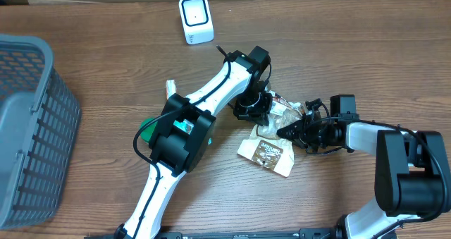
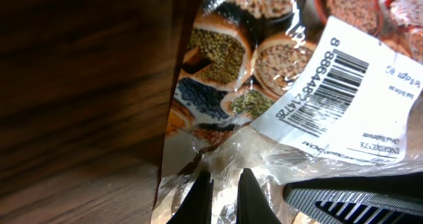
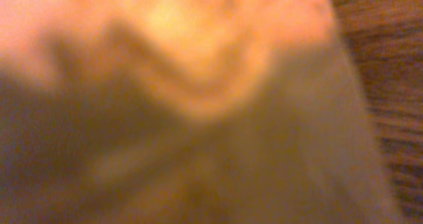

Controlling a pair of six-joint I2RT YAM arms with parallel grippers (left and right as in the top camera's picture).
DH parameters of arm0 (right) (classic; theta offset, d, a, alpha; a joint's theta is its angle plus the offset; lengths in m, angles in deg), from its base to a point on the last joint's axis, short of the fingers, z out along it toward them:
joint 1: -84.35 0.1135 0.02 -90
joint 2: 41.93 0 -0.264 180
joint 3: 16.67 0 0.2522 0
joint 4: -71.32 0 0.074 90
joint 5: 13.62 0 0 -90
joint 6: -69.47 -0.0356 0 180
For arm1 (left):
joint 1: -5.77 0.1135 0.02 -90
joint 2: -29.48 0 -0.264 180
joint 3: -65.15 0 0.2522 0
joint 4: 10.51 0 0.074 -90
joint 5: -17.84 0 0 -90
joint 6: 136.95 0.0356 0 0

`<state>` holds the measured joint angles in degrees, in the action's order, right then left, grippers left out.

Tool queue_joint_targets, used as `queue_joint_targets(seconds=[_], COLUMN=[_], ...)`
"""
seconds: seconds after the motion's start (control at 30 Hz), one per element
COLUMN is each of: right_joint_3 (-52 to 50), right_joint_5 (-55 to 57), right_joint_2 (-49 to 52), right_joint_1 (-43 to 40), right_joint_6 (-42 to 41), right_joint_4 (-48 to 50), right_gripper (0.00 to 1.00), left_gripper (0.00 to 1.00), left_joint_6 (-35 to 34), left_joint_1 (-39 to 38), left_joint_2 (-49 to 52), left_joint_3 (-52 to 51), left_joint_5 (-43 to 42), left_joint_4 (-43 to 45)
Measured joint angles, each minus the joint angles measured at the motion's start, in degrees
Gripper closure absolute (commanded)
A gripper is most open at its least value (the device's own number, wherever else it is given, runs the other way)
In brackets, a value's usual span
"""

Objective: Scan the item barcode
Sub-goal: 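Release the bag with the left gripper and retract it to the left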

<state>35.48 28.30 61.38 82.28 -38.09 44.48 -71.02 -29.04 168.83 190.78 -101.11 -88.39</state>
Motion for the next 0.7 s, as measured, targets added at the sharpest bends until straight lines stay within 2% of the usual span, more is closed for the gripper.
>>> queue_joint_targets(seconds=[0.33,0.7], right_joint_3=[-0.61,-0.63], right_joint_5=[-2.47,-0.92], right_joint_2=[-0.28,-8.57], right_joint_1=[-3.96,-3.96], right_joint_6=[1.9,2.97], right_joint_4=[-1.81,-11.5], right_gripper=[0.96,0.96], left_gripper=[0.96,0.96], left_joint_6=[0.46,3.28], left_joint_1=[4.2,13.81], left_joint_2=[-2.51,-21.68], left_joint_3=[7.43,17.73], left_joint_5=[7.1,12.74], left_joint_4=[-7.67,-17.35])
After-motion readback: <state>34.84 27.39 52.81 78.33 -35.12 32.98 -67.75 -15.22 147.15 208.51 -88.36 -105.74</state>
